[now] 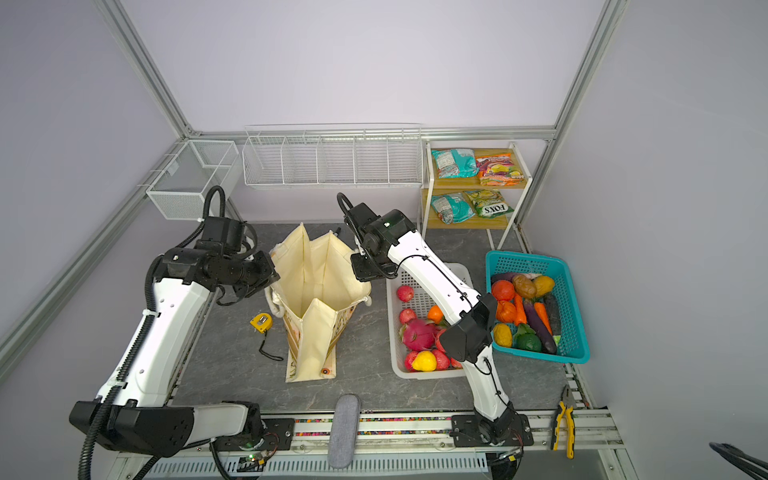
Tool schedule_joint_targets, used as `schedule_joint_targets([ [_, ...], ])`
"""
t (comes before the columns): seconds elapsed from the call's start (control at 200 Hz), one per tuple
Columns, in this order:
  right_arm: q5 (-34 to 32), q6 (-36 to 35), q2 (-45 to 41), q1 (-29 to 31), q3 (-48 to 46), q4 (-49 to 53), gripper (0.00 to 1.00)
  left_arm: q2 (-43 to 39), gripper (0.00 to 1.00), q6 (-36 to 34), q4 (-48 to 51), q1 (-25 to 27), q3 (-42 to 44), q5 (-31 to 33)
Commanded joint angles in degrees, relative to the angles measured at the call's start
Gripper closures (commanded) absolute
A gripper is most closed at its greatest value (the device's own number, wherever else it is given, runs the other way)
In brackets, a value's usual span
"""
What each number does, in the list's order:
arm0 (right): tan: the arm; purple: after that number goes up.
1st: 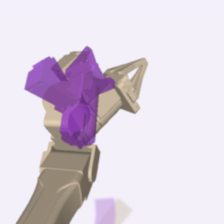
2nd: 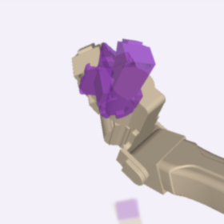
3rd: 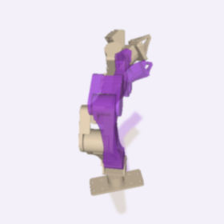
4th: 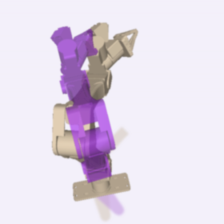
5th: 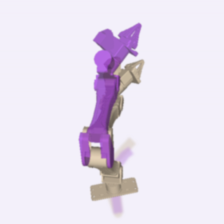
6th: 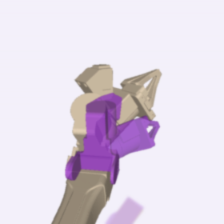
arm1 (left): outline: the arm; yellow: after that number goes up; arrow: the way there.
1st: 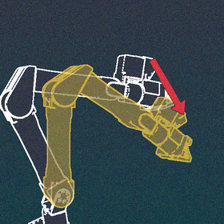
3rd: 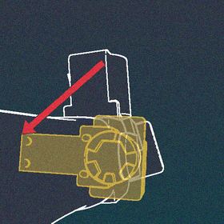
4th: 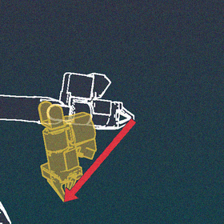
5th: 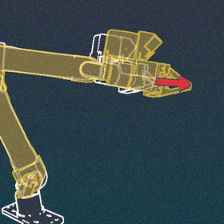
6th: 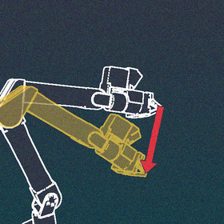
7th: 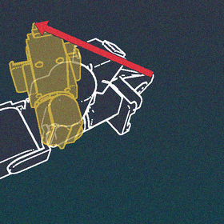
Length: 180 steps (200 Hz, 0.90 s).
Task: Place the food into the grocery bag and tie it
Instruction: 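Pull the bag rims apart with both grippers to open the bag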
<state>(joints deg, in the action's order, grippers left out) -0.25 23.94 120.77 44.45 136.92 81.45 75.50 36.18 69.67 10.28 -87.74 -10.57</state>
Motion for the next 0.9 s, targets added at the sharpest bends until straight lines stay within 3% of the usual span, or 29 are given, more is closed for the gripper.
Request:
schedule_joint_targets([
  [0.0,2.0,0.8,-0.6,0.0,-2.1,-1.8,0.73,-1.2,0.95,0.6,-0.9,-0.4,0.9,-0.3],
  [0.22,2.7,0.2,-0.4,-0.2,-3.2,-3.5,0.52,-1.0,0.97,-1.1,0.5,-2.7,0.6,0.0],
  [0.36,3.1,-0.6,-0.2,-0.6,-5.1,-4.4,0.47,-0.5,1.00,-1.8,0.9,-3.2,0.3,-0.1],
  [0.45,7.5,-1.4,-0.8,-0.9,-7.9,-8.2,0.61,-0.3,1.00,-1.8,0.8,-3.3,0.6,-0.4],
  [0.545,11.4,-1.6,-0.2,-0.8,-6.4,-8.6,0.92,-0.1,1.00,-2.0,0.8,-3.3,0.5,-0.4],
  [0.63,9.9,-1.9,0.8,-0.6,-1.5,-4.2,0.93,0.1,1.00,-2.2,1.1,-3.3,0.2,-0.6],
  [0.74,2.3,-2.4,1.3,-0.5,4.8,3.2,0.93,0.8,1.00,-2.6,1.3,-3.3,-0.3,-1.0],
  [0.895,-5.3,-4.2,0.5,-0.4,5.1,7.9,0.93,1.4,1.00,-3.0,-0.3,-3.3,0.1,-2.9],
])
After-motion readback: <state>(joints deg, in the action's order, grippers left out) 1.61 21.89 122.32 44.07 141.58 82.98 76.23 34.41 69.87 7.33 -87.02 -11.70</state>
